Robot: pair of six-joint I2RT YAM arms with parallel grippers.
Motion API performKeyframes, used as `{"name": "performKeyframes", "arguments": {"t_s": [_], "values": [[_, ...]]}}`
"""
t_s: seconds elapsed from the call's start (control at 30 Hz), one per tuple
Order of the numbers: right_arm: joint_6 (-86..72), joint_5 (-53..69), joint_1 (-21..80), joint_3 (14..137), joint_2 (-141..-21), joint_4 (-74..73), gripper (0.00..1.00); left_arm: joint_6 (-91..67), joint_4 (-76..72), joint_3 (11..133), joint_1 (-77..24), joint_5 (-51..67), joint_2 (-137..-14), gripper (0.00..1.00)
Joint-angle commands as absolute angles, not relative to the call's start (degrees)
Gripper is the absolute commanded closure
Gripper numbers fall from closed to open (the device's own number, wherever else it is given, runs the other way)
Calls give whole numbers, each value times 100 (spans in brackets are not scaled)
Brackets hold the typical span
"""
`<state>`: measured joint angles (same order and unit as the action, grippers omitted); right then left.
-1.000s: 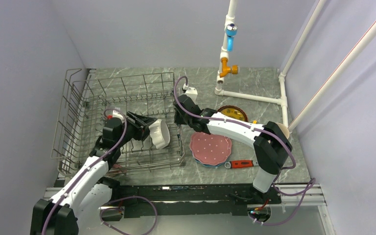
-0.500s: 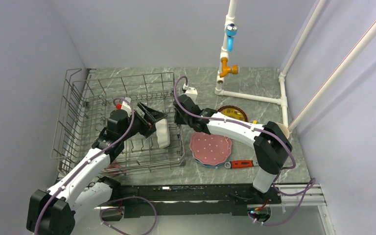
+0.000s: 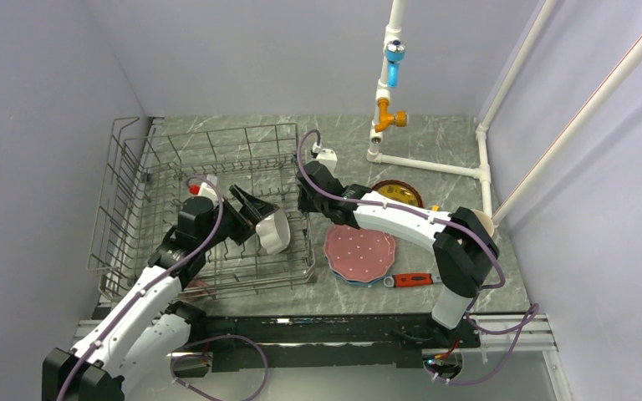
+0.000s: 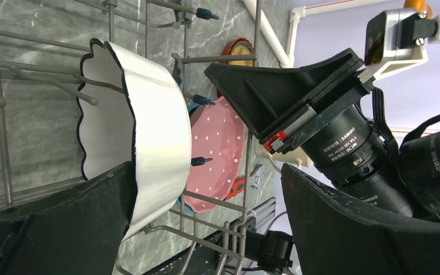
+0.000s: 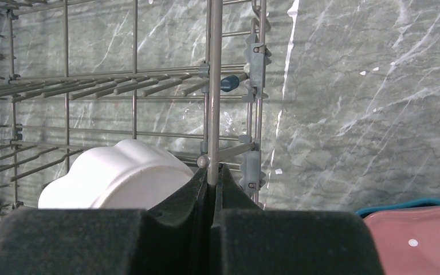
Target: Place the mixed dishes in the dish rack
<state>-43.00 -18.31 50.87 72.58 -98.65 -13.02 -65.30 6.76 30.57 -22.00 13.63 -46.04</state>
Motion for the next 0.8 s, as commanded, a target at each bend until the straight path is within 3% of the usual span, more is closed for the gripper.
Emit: {"name": "performKeyframes", "arguments": {"t_s": [0.0, 0.1, 0.33, 0.4, 0.57, 0.77], "values": [[-4050, -1431, 5109, 7373, -9728, -792, 94, -6218, 780, 3264, -2215, 1318, -4474, 0], [-3981, -1351, 5112, 7376, -9710, -749, 89, -6155, 843, 3234, -2215, 1370, -4537, 1], [-3812, -1314, 5108, 7272, -9634, -665, 55, -5566, 1334, 3454, -2212, 1015, -4404, 0], [-3766, -1288, 5115, 7243, -9620, -638, 49, -5528, 1313, 3458, -2215, 1002, -4374, 1], [-3700, -1190, 5115, 7251, -9622, -612, 41, -5551, 982, 3440, -2233, 1387, -4465, 2], [-3675, -1091, 5117, 7248, -9622, -544, 39, -5605, 373, 3625, -2571, 1950, -4771, 5]]}}
